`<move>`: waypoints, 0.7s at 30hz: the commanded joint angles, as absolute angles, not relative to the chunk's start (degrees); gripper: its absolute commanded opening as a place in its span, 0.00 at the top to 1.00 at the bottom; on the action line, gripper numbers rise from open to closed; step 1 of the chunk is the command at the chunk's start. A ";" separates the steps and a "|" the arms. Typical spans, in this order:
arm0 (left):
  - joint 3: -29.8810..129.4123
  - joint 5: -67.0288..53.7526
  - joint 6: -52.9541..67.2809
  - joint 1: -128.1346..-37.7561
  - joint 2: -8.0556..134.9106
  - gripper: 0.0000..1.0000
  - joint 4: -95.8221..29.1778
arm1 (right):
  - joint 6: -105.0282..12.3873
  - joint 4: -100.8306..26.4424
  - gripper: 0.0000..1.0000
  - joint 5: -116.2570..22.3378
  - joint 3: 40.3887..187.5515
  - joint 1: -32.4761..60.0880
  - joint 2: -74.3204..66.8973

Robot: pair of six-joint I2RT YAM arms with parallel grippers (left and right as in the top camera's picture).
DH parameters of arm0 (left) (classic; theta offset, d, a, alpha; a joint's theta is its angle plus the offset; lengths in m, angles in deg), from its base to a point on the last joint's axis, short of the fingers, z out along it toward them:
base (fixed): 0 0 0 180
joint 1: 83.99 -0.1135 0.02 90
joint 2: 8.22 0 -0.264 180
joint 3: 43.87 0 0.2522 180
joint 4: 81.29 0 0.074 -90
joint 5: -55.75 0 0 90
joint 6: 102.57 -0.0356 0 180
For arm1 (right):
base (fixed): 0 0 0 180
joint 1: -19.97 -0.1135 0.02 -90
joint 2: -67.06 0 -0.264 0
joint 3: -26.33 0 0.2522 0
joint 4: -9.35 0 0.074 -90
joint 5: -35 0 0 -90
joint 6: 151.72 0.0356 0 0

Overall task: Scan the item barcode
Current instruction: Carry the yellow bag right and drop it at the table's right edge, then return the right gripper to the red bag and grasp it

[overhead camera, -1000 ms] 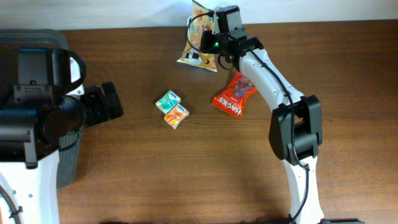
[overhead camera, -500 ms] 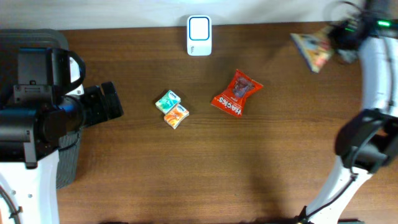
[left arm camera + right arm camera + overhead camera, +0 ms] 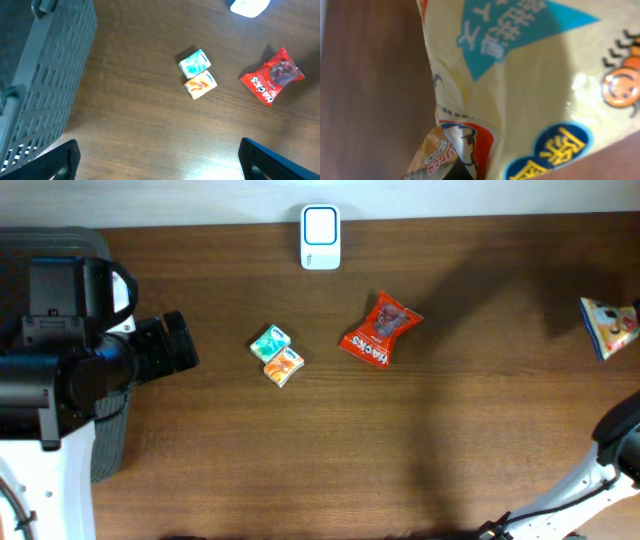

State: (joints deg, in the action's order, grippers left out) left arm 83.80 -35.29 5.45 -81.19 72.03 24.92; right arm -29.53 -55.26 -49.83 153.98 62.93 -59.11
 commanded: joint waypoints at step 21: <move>84.15 -35.10 5.40 -81.45 71.94 0.01 24.98 | -47.35 -70.41 0.33 -8.24 161.87 59.59 -47.35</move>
State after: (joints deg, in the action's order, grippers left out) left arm 83.80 -35.29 5.45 -81.19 72.03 24.92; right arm -39.61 -64.94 -18.27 160.93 66.36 -50.04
